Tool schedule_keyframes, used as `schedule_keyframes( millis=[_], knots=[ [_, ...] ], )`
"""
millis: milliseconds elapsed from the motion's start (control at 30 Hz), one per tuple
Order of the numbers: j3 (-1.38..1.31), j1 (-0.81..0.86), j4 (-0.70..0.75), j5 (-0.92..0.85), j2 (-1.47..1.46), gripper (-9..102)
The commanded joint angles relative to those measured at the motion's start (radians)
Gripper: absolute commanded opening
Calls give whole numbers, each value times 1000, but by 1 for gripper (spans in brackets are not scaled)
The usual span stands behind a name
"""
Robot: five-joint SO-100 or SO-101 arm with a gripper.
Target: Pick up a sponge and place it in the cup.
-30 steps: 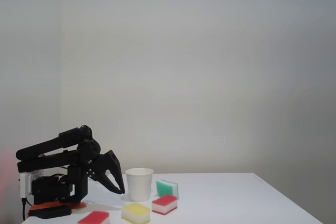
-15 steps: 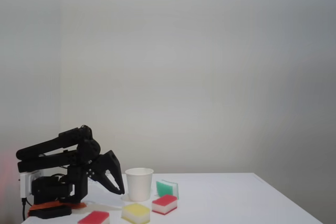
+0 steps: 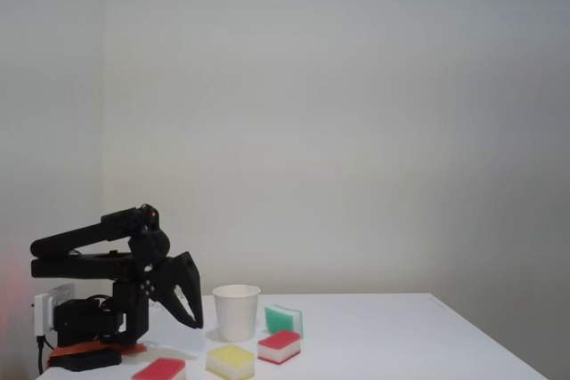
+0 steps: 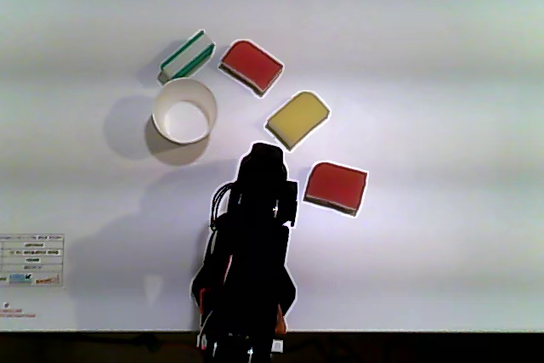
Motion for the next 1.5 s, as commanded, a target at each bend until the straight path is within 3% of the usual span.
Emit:
schedule_keyframes(
  millis=[0,500,1067,1367,1467],
  knots=[
    [-80,35,-5,-8,-49,0],
    [-356,75,-227,-8,-474,0],
    [-707,-100,-660,29,-1121,0],
    [-830,-143,-704,41,-1298,0],
    [-836,-135,-704,5,-1312,8]
  ],
)
